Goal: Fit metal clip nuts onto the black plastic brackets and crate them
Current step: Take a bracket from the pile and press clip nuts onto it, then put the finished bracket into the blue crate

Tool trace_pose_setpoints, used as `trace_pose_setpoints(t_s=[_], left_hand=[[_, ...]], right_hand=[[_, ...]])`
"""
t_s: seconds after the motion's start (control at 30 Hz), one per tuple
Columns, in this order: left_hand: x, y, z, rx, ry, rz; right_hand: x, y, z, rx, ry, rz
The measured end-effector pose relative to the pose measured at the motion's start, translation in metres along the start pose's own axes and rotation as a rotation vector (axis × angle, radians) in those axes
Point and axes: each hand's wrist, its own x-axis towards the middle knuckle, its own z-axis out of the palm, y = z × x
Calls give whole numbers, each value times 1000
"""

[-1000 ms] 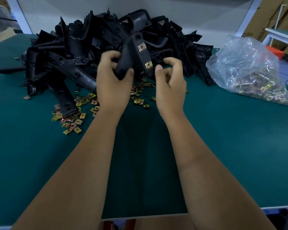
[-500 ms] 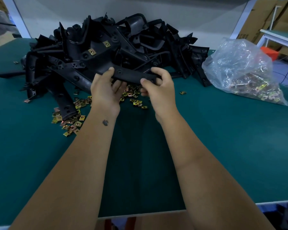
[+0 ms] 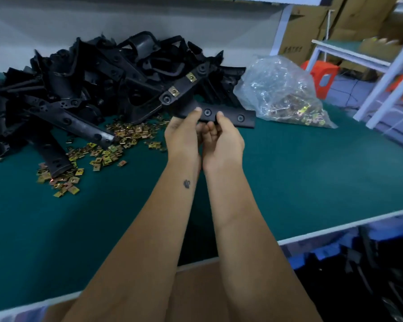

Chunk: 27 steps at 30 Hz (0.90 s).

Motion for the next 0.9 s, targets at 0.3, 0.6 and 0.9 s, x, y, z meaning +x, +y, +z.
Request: trace_pose_setpoints(t_s=[0.3, 0.6, 0.9], left_hand=[[-108, -108, 89, 180, -376, -223], [-210, -209, 104, 662, -905, -180], [-211, -240, 80, 1001, -1129, -424]], right_hand=[[-34, -147, -108, 13, 277, -418], [-112, -270, -286, -201, 667, -616], [-131, -292, -342, 5, 983, -655]])
